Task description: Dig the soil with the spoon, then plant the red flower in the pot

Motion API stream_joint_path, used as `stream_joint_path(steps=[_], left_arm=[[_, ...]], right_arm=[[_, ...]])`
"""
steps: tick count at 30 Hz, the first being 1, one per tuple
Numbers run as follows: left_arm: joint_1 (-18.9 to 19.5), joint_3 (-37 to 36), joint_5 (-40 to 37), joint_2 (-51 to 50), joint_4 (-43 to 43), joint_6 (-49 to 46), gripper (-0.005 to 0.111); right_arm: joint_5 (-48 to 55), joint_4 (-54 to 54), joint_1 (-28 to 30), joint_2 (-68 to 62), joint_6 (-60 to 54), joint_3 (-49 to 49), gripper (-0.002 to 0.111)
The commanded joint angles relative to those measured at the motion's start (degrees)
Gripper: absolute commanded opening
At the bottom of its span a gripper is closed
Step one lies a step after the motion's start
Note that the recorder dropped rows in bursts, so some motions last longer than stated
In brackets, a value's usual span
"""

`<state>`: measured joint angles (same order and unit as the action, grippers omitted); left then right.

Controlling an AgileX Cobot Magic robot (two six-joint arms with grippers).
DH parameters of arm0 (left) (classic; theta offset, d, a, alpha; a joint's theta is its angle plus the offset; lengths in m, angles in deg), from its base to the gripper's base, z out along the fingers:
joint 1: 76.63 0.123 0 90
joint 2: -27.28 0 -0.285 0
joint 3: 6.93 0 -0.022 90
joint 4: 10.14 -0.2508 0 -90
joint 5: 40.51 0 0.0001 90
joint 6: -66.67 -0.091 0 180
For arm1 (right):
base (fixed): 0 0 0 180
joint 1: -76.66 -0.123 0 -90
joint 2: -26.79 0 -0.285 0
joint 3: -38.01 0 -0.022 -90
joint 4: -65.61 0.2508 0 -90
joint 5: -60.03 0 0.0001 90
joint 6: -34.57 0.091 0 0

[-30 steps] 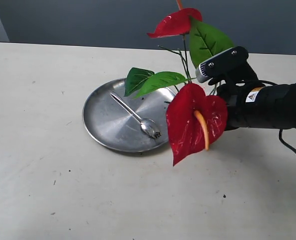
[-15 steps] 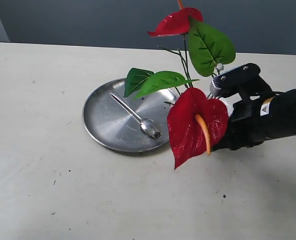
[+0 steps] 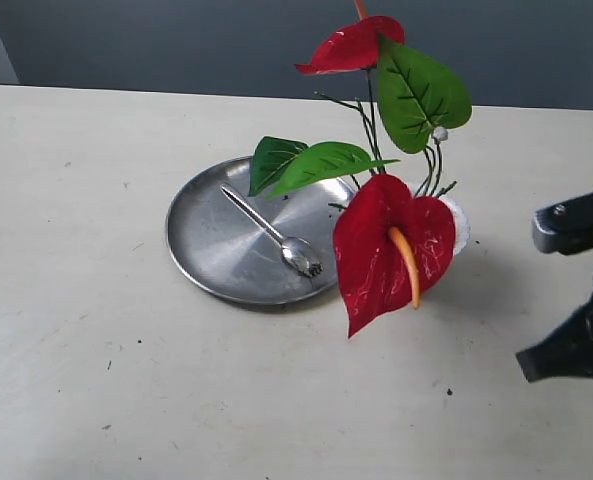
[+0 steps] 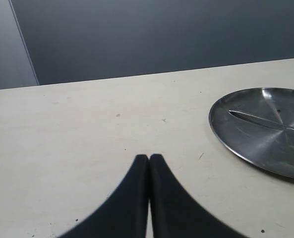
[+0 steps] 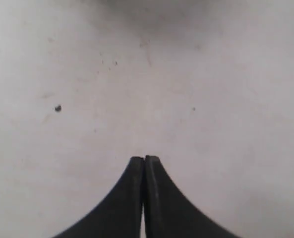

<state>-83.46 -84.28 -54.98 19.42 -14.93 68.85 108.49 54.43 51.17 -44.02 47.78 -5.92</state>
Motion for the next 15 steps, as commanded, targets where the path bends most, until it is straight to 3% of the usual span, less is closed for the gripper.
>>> stream_joint_path(steps=[1, 7, 15], left_arm=[[-0.3, 0.1, 0.8, 0.1, 0.0, 0.2, 0.001], [-0.3, 0.1, 0.8, 0.1, 0.0, 0.2, 0.001], [-0.3, 0.1, 0.8, 0.1, 0.0, 0.2, 0.001]], right_arm=[[1.5, 5.4, 0.3, 10.4, 1.1, -4.3, 0.0], [-6.6, 8.1, 0.3, 26.2, 8.4, -4.3, 0.0], [-22.4, 17.3, 0.3, 36.2, 11.0, -4.4, 0.0]])
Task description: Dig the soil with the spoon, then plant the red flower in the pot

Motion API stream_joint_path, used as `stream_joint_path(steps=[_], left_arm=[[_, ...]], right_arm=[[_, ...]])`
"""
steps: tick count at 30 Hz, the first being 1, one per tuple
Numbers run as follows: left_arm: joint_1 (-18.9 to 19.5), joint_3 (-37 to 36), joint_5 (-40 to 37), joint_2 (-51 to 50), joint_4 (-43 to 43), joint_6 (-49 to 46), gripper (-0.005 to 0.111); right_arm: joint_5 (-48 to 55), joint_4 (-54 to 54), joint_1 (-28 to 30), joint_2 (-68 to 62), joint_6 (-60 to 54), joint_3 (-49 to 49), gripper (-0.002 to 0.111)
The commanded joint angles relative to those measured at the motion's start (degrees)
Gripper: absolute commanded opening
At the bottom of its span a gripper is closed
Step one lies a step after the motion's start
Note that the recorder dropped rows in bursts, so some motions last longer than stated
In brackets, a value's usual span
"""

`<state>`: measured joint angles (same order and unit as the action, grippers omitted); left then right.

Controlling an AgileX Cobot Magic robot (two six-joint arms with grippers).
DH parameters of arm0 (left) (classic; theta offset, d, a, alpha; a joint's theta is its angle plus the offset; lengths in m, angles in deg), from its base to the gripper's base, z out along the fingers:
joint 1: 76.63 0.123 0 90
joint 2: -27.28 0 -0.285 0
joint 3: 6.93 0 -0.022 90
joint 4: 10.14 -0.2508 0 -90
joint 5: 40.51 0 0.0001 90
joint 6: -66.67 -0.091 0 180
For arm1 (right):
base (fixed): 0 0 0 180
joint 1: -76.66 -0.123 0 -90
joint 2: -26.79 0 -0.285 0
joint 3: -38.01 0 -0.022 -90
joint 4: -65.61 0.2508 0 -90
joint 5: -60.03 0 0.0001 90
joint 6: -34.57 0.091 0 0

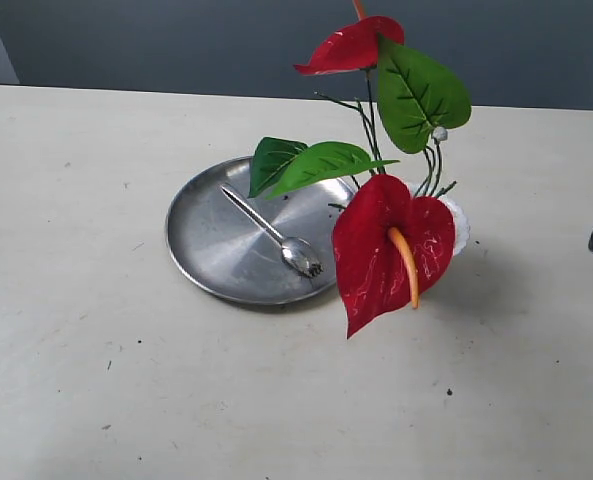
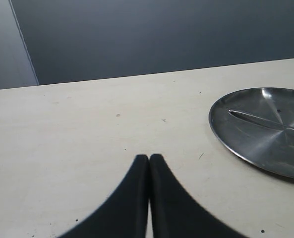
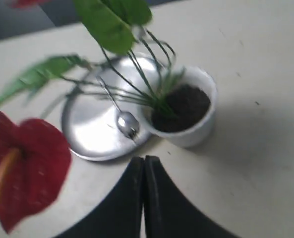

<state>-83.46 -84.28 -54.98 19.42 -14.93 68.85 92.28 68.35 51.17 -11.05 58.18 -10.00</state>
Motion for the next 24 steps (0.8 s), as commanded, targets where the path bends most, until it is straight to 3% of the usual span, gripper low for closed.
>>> stream_joint_path(steps=[1, 6, 12, 19, 24], left_arm=[[-0.3, 0.1, 0.8, 0.1, 0.0, 0.2, 0.001], [-0.3, 0.1, 0.8, 0.1, 0.0, 0.2, 0.001], [-0.3, 0.1, 0.8, 0.1, 0.0, 0.2, 0.001], [-0.3, 0.1, 0.8, 0.1, 0.0, 0.2, 0.001], [-0.3, 0.1, 0.8, 0.1, 0.0, 0.2, 0.001]], right_arm=[[-7.0, 3.5, 0.3, 3.9, 0.6, -0.3, 0.0], [-7.8, 2.9, 0.3, 5.6, 0.5, -0.3, 0.0], [-7.9, -6.7, 1.2, 6.5, -1.3, -1.8, 0.0], [-18.7, -8.8, 16.9, 14.9, -1.5, -13.6, 0.0], [-19.1, -8.8, 25.7, 24.4, -1.5, -21.1, 0.0]])
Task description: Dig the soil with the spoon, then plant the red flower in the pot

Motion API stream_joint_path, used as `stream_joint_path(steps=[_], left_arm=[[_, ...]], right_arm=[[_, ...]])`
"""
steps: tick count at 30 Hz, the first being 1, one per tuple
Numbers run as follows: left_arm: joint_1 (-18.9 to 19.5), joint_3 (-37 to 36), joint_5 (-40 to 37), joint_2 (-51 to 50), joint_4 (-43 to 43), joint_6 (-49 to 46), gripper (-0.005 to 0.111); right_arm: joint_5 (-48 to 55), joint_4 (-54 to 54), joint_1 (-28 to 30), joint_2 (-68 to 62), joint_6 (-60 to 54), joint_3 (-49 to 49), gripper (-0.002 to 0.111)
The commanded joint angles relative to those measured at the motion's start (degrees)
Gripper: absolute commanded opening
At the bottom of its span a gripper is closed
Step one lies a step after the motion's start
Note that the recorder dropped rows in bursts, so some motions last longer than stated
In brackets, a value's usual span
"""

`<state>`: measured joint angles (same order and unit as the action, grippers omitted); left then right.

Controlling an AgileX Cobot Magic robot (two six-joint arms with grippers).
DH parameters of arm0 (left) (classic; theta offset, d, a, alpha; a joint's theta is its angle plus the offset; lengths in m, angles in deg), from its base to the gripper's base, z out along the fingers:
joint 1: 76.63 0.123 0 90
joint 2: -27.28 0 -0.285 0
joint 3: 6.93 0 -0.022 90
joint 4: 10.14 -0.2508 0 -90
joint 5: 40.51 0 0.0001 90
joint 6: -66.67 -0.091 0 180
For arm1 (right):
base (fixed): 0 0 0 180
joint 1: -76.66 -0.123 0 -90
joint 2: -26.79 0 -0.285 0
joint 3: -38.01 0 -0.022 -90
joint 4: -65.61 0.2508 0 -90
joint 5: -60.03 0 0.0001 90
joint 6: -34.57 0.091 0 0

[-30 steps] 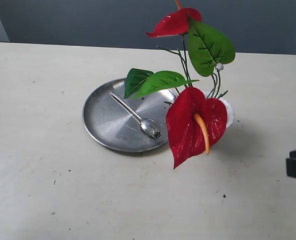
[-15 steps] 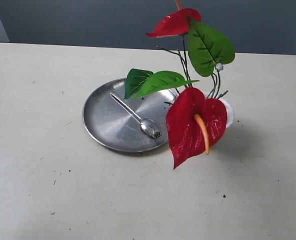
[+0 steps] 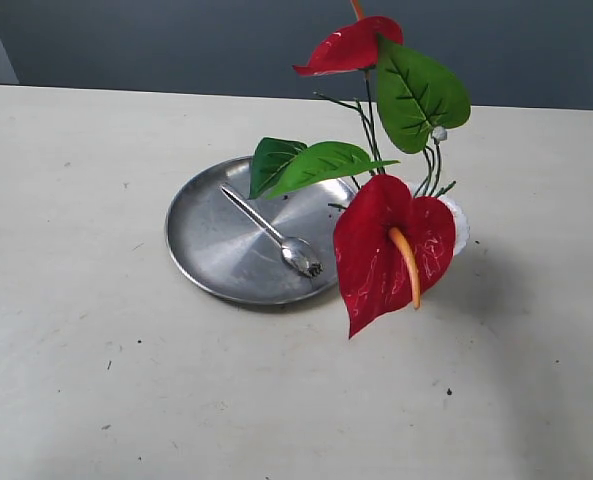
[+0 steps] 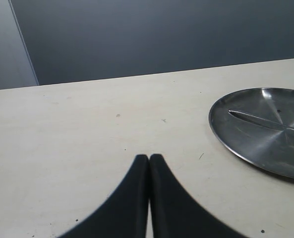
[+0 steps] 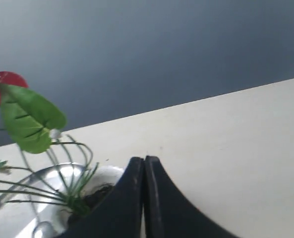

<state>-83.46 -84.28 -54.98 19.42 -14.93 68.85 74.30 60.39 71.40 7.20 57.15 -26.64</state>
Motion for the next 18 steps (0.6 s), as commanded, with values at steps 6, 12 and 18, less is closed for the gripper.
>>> stream_joint_path(steps=[6, 12, 18], left_arm=[[-0.3, 0.1, 0.8, 0.1, 0.0, 0.2, 0.001], [-0.3, 0.1, 0.8, 0.1, 0.0, 0.2, 0.001], [-0.3, 0.1, 0.8, 0.1, 0.0, 0.2, 0.001]], right_arm=[[-1.3, -0.7, 12.3, 11.8, -0.5, -11.0, 0.0], [0.3, -0.5, 13.2, 11.8, -0.5, -12.6, 0.0], [0.3, -0.3, 13.2, 11.8, -0.5, -12.6, 0.0]])
